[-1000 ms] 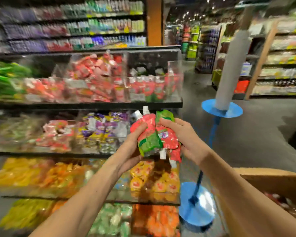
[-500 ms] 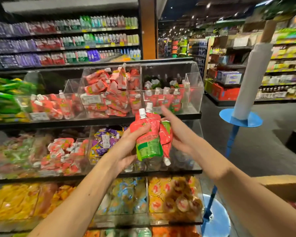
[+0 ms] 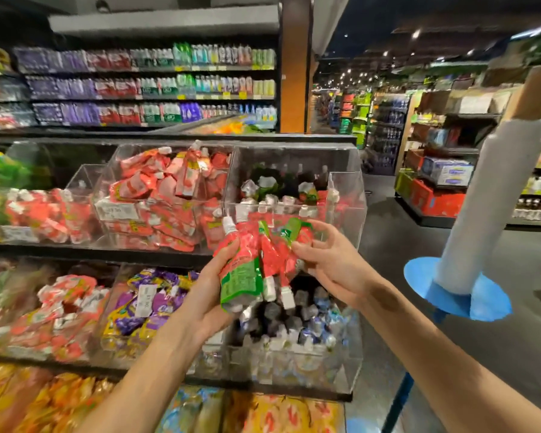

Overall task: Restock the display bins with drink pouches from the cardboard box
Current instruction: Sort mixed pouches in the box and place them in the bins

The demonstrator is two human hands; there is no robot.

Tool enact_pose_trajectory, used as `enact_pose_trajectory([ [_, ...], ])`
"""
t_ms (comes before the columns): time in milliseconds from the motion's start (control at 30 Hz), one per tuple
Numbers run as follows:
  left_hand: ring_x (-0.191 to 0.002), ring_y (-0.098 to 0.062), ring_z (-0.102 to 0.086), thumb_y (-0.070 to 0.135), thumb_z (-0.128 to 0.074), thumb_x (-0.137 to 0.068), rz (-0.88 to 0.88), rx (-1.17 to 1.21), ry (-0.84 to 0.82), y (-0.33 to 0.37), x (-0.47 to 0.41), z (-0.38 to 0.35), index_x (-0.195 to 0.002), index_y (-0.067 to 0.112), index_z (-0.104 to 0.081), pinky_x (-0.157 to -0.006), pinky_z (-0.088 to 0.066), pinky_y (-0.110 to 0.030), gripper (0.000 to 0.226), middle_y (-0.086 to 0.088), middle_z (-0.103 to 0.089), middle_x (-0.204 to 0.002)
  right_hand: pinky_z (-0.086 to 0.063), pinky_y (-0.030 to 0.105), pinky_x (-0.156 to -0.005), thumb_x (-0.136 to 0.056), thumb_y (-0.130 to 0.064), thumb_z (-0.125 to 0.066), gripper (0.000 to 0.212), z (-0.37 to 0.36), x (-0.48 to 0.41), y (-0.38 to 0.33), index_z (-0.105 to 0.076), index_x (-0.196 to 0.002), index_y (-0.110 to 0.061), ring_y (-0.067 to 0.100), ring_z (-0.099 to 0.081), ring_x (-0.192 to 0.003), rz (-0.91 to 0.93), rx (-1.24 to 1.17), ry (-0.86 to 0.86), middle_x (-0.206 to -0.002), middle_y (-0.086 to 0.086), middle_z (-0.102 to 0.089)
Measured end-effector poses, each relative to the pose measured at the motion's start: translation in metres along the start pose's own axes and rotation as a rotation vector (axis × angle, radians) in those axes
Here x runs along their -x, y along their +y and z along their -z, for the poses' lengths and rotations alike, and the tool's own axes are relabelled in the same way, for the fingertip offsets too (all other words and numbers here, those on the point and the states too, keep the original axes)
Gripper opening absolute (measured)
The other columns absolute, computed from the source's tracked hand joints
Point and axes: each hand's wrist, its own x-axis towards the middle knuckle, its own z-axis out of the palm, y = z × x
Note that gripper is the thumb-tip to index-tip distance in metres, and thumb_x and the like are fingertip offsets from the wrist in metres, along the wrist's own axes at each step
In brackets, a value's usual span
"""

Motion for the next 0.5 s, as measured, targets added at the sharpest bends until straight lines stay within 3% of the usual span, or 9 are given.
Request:
enact_pose_trajectory([
  [67,-0.082,-0.021,-0.075,0.029,-0.100,-0.045,-0.013,0.053,0.000,-0.002,-0.013,-0.009,-0.100,0.006,-0.079,-0.076,-0.060,-0.033,0.063,-0.013,-0.076,-0.101,-0.056,0.038,-0.085,-0.086,-0.016,-0.074,0.057,0.003,-0.015,0.001,-0.038,-0.130,-0.014,0.017,-0.068,-0.090,0.019,-0.046,0.043,-0.116,0.017,-0.069],
  [100,-0.087,-0.022,-0.074,0.029,-0.101,-0.044,-0.026,0.089,0.006,-0.003,-0.020,-0.013,-0.107,0.006,-0.077,-0.081,-0.059,-0.035,0.071,-0.014,-0.075,-0.107,-0.054,0.036,-0.081,-0.085,-0.025,-0.075,0.055,0.003,-0.024,0.001,-0.039,-0.124,-0.011,0.016,-0.066,-0.083,0.033,-0.041,0.068,-0.110,0.018,-0.068],
  [167,-0.102,-0.024,-0.071,0.030,-0.096,-0.057,-0.039,0.114,-0.013,-0.001,-0.026,-0.025,-0.119,0.006,-0.072,-0.096,-0.052,-0.039,0.071,-0.015,-0.069,-0.123,-0.048,0.028,-0.066,-0.089,-0.038,-0.068,0.041,-0.006,-0.034,-0.002,-0.043,-0.107,-0.012,0.010,-0.060,-0.065,0.136,0.038,0.129,-0.088,0.011,-0.064],
  [233,-0.108,-0.025,-0.068,0.035,-0.081,-0.077,-0.069,0.108,0.010,0.006,-0.037,-0.034,-0.124,0.005,-0.068,-0.102,-0.048,-0.039,0.057,-0.015,-0.066,-0.129,-0.048,0.032,-0.071,-0.098,-0.043,-0.057,0.031,-0.012,-0.048,-0.006,-0.049,-0.100,-0.013,0.014,-0.060,-0.070,0.215,0.161,0.184,-0.086,0.007,-0.061],
  [300,-0.101,-0.024,-0.071,0.037,-0.065,-0.086,-0.102,0.098,0.020,0.018,-0.045,-0.041,-0.114,0.004,-0.073,-0.097,-0.053,-0.037,0.044,-0.014,-0.071,-0.119,-0.050,0.038,-0.079,-0.100,-0.046,-0.051,0.029,-0.014,-0.059,-0.014,-0.057,-0.098,-0.017,0.016,-0.062,-0.083,0.264,0.299,0.224,-0.091,0.002,-0.064],
  [367,-0.085,-0.021,-0.075,0.037,-0.059,-0.085,-0.142,0.078,-0.020,0.033,-0.050,-0.050,-0.093,0.005,-0.080,-0.077,-0.062,-0.034,0.039,-0.011,-0.076,-0.100,-0.049,0.035,-0.070,-0.101,-0.042,-0.050,0.026,-0.017,-0.066,-0.028,-0.063,-0.094,-0.020,0.011,-0.060,-0.079,0.344,0.361,0.251,-0.085,-0.003,-0.065],
  [433,-0.075,-0.019,-0.075,0.040,-0.057,-0.084,-0.163,0.061,-0.050,0.046,-0.056,-0.052,-0.079,0.008,-0.081,-0.061,-0.061,-0.031,0.040,-0.009,-0.077,-0.088,-0.047,0.031,-0.070,-0.102,-0.029,-0.050,0.024,-0.017,-0.071,-0.039,-0.070,-0.096,-0.018,0.008,-0.060,-0.079,0.403,0.481,0.261,-0.087,0.002,-0.071],
  [500,-0.076,-0.020,-0.074,0.041,-0.056,-0.087,-0.154,0.077,-0.085,0.060,-0.064,-0.051,-0.078,0.008,-0.081,-0.064,-0.061,-0.032,0.042,-0.009,-0.077,-0.087,-0.049,0.030,-0.075,-0.098,-0.006,-0.050,0.030,-0.012,-0.075,-0.047,-0.073,-0.113,-0.019,0.012,-0.062,-0.084,0.404,0.552,0.166,-0.099,0.011,-0.075],
])
